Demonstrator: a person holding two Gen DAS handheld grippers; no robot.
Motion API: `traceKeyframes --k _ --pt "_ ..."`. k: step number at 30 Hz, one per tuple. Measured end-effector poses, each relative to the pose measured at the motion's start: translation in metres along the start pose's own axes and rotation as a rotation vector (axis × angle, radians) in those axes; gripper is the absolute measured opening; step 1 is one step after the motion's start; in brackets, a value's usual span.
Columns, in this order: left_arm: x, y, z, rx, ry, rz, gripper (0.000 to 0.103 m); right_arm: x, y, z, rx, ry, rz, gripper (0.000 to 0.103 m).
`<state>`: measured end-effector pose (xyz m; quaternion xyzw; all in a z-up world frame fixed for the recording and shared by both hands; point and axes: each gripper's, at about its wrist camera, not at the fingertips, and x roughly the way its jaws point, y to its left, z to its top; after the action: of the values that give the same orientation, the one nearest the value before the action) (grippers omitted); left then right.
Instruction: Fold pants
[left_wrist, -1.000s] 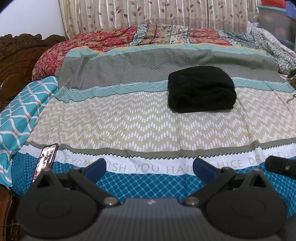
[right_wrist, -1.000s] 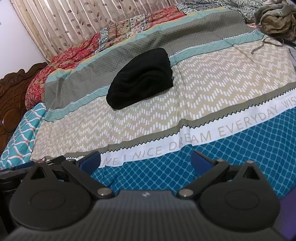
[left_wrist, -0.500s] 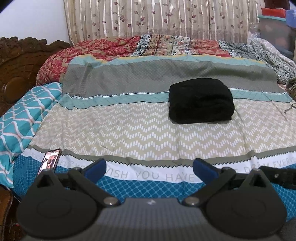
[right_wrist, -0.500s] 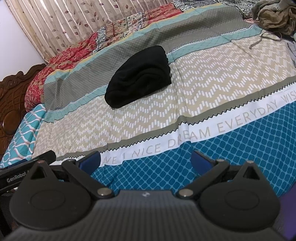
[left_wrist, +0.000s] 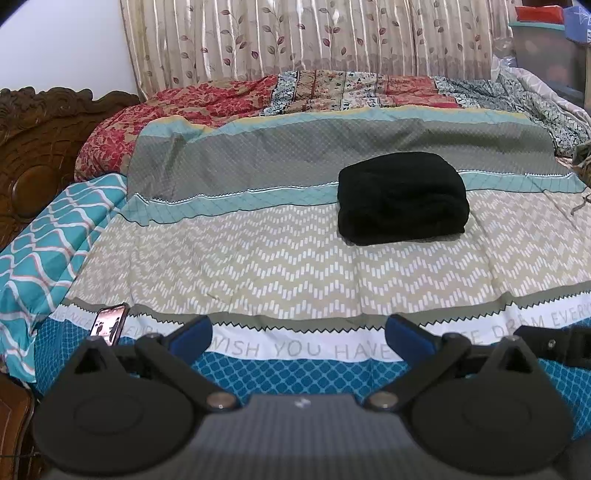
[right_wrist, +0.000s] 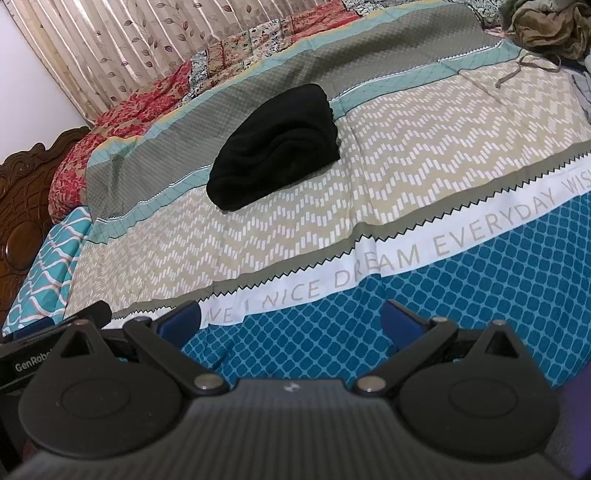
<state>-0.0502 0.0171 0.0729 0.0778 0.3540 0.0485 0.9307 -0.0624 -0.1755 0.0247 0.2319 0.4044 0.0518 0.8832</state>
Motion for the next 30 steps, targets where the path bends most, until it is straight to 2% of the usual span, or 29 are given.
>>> traceKeyframes --k 30 --pt "0.0097 -0.0017 -0.0037 0.016 0.065 -0.027 0.103 0.0044 -0.0035 -0.0017 0.023 0.032 0.001 0.103"
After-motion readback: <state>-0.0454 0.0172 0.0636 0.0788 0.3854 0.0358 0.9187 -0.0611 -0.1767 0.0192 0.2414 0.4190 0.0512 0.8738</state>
